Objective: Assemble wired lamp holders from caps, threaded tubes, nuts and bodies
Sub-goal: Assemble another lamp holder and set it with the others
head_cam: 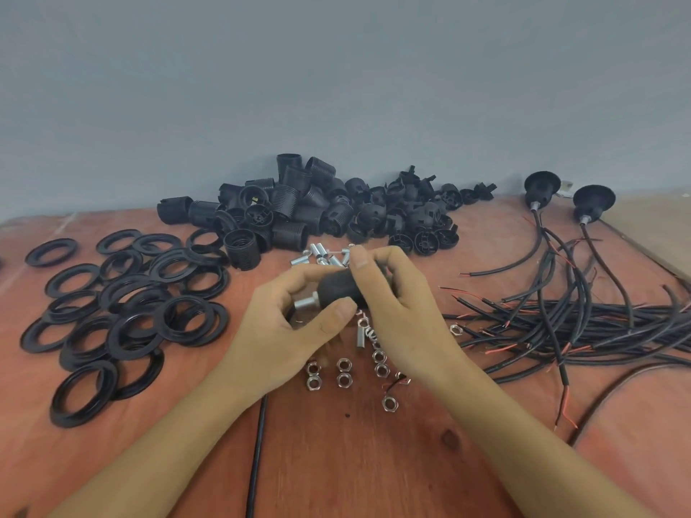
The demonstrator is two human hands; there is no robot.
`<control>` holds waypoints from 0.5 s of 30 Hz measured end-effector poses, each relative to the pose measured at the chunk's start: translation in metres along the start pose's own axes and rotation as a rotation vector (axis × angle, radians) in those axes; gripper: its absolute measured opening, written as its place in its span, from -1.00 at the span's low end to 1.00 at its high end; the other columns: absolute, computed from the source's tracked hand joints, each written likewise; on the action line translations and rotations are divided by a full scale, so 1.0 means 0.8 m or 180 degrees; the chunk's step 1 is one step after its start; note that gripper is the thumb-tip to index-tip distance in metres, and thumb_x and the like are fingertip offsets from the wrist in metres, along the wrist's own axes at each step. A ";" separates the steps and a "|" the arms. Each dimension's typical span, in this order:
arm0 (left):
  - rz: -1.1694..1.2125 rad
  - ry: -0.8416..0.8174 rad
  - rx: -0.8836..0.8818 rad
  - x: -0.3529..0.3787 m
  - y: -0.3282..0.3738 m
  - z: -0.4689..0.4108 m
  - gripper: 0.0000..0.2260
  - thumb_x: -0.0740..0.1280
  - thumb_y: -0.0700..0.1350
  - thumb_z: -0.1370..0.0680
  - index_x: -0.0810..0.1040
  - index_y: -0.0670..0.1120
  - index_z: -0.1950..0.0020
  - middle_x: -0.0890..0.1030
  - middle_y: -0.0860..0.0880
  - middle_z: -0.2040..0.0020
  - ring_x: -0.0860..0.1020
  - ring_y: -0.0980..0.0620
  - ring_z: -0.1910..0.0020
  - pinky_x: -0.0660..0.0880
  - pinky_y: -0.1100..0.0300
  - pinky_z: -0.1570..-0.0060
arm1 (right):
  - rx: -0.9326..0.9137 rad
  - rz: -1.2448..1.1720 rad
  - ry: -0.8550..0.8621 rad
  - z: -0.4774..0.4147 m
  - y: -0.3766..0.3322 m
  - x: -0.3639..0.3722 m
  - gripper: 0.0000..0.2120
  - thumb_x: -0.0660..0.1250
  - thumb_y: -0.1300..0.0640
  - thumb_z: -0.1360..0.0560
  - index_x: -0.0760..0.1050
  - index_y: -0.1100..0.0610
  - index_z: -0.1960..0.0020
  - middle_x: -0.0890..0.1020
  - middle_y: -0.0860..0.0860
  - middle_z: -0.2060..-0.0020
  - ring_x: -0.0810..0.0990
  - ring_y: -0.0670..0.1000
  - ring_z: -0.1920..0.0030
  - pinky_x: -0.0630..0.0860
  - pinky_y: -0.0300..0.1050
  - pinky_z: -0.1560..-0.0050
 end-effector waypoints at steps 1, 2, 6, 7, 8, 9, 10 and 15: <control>-0.0119 -0.0041 0.0130 -0.004 0.001 0.000 -0.66 0.45 0.04 -0.41 0.56 -0.05 -0.14 0.68 0.12 0.14 0.63 0.16 0.32 0.53 0.31 0.38 | -0.0014 -0.0056 -0.0027 0.001 0.000 0.002 -0.73 0.26 -0.13 -0.58 0.49 0.08 0.05 0.66 0.10 0.19 0.61 -0.05 0.23 0.54 -0.14 0.20; -0.0369 -0.0086 0.0292 -0.009 0.003 -0.002 -0.64 0.45 0.05 -0.39 0.56 -0.04 -0.14 0.68 0.12 0.13 0.64 0.15 0.29 0.55 0.29 0.35 | -0.0021 -0.0080 -0.0052 0.001 0.000 0.003 -0.75 0.28 -0.11 -0.58 0.49 0.08 0.04 0.67 0.12 0.18 0.64 0.01 0.20 0.56 -0.08 0.16; -0.1576 -0.0595 0.0484 -0.027 0.026 -0.035 -0.65 0.53 0.21 -0.28 0.62 0.11 0.02 0.64 0.12 0.26 0.58 0.06 0.34 0.54 0.16 0.31 | 0.0010 -0.0269 0.0049 0.000 0.004 0.003 -0.81 0.28 -0.03 -0.60 0.50 0.09 0.03 0.66 0.13 0.19 0.64 -0.03 0.22 0.55 -0.17 0.23; -0.1684 -0.0862 0.0319 -0.030 0.032 -0.049 -0.65 0.53 0.24 -0.25 0.62 0.12 0.07 0.64 0.15 0.27 0.58 0.09 0.34 0.54 0.20 0.29 | -0.0007 -0.0227 0.0099 -0.001 0.006 0.001 -0.81 0.28 -0.02 -0.60 0.51 0.09 0.02 0.65 0.13 0.18 0.60 -0.09 0.24 0.53 -0.25 0.25; -0.1752 -0.1139 0.0136 -0.030 0.037 -0.063 -0.65 0.54 0.24 -0.23 0.62 0.12 0.10 0.66 0.15 0.26 0.60 0.09 0.33 0.55 0.21 0.27 | -0.0023 -0.0171 0.0125 -0.001 0.007 0.001 -0.81 0.27 -0.02 -0.60 0.52 0.10 0.01 0.64 0.15 0.18 0.57 -0.10 0.25 0.50 -0.26 0.27; -0.1807 -0.1368 0.0010 -0.029 0.041 -0.074 -0.66 0.54 0.24 -0.23 0.62 0.11 0.12 0.68 0.13 0.26 0.62 0.10 0.32 0.56 0.22 0.26 | -0.0039 -0.0165 0.0135 -0.002 0.008 -0.001 -0.79 0.27 -0.03 -0.60 0.52 0.12 -0.01 0.61 0.17 0.20 0.53 -0.09 0.28 0.48 -0.25 0.30; -0.1847 -0.1469 0.0005 -0.027 0.043 -0.081 -0.68 0.53 0.23 -0.24 0.62 0.10 0.14 0.68 0.11 0.27 0.62 0.12 0.34 0.53 0.27 0.29 | -0.0048 -0.0238 0.0143 -0.002 0.009 -0.002 -0.75 0.26 -0.04 -0.61 0.51 0.15 -0.02 0.57 0.17 0.24 0.50 -0.07 0.30 0.46 -0.24 0.34; -0.0846 -0.1314 0.0316 -0.016 0.042 -0.055 -0.93 0.41 0.07 -0.38 0.58 0.12 0.25 0.60 0.19 0.37 0.52 0.25 0.41 0.41 0.45 0.35 | -0.0076 -0.0555 0.0112 -0.006 0.007 -0.014 -0.38 -0.02 -0.35 -0.53 0.64 0.06 0.06 0.62 0.28 0.24 0.50 -0.04 0.35 0.37 -0.33 0.40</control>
Point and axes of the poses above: each hand's wrist, its own z-axis away from the middle knuckle, its own x-axis out of the palm, y = z × x, the point moved 3 cm from there along -z, towards the middle knuckle
